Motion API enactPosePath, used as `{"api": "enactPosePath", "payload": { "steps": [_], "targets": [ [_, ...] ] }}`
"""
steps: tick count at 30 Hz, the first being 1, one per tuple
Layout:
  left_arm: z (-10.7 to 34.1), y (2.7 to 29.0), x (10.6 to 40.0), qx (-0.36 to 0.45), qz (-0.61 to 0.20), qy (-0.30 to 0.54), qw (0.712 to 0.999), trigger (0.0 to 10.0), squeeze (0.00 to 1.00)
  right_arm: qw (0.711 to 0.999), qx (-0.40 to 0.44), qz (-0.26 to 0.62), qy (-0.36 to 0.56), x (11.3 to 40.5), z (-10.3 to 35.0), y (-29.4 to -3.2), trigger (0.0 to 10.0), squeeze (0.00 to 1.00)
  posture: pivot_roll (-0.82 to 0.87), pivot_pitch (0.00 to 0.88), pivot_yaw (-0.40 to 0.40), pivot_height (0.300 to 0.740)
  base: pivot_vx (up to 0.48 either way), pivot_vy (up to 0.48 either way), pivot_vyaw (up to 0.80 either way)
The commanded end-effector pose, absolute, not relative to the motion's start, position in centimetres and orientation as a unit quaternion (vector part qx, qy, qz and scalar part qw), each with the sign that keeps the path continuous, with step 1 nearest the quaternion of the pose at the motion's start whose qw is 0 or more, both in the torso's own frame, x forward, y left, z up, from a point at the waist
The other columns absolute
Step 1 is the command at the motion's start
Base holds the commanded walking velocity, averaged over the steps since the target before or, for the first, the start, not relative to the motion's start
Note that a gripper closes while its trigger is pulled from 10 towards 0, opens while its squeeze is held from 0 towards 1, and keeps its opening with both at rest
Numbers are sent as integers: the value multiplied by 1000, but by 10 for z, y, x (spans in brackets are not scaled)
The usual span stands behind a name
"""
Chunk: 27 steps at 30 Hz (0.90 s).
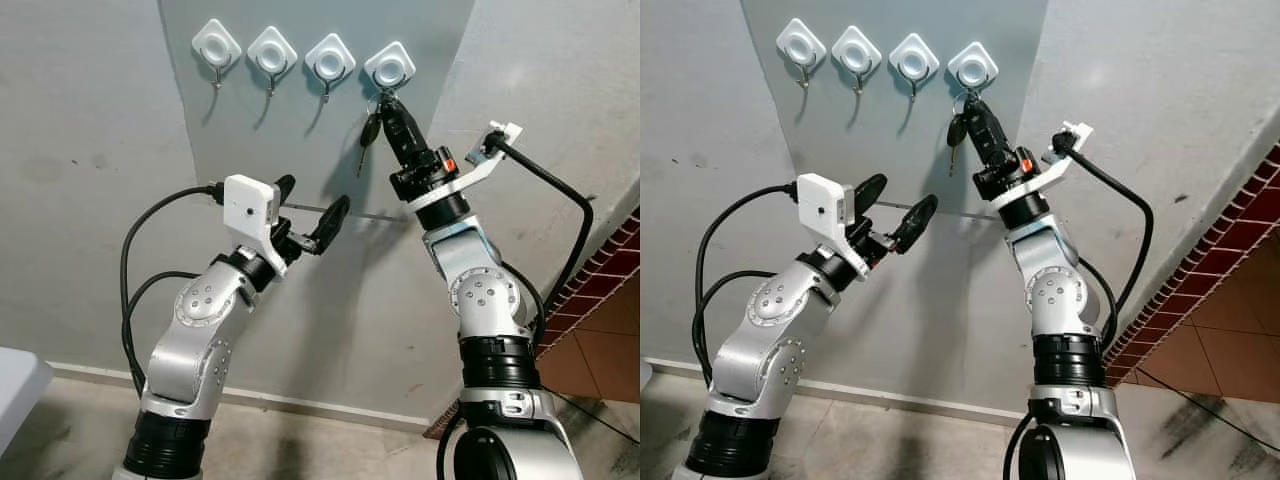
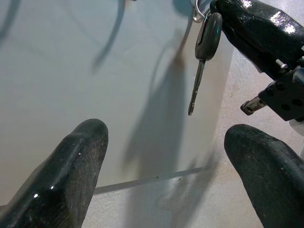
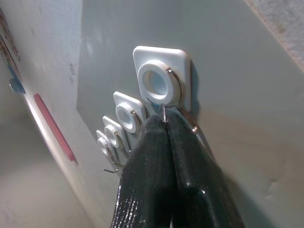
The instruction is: Hang keys on a hook
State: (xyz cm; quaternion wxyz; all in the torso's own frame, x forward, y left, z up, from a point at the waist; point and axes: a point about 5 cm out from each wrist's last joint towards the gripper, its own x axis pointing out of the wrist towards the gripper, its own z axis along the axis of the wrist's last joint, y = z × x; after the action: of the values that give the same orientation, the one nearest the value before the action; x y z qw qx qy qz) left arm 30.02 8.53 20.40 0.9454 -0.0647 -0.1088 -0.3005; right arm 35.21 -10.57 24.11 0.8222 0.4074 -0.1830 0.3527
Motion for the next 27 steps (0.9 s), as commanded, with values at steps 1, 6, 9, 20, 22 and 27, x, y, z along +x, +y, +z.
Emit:
{"api": "enactPosePath", "payload": {
  "steps": [1, 6, 9, 20, 22, 27],
  "targets": [
    [210, 84, 298, -68, -305, -117, 943, 10000, 0, 840, 413, 313, -160, 357, 228, -117, 10000, 0, 60, 50, -19, 740, 0, 0, 0],
    [209, 85, 298, -68, -304, -115, 943, 10000, 0, 830, 399, 350, -173, 350, 232, -113, 10000, 0, 61, 56, -20, 740, 0, 0, 0],
    [209, 85, 297, -69, -303, -114, 944, 10000, 0, 810, 405, 379, -191, 344, 236, -110, 10000, 0, 62, 57, -21, 740, 0, 0, 0],
    [208, 86, 296, -71, -299, -113, 945, 10000, 0, 790, 413, 410, -193, 337, 239, -106, 10000, 0, 65, 66, -25, 740, 0, 0, 0],
    [208, 86, 296, -71, -298, -113, 945, 10000, 0, 780, 415, 423, -198, 334, 241, -105, 10000, 0, 66, 68, -25, 740, 0, 0, 0],
    [208, 87, 296, -72, -298, -112, 945, 10000, 0, 766, 410, 454, -199, 327, 243, -102, 10000, 0, 65, 67, -25, 740, 0, 0, 0]
  ]
}}
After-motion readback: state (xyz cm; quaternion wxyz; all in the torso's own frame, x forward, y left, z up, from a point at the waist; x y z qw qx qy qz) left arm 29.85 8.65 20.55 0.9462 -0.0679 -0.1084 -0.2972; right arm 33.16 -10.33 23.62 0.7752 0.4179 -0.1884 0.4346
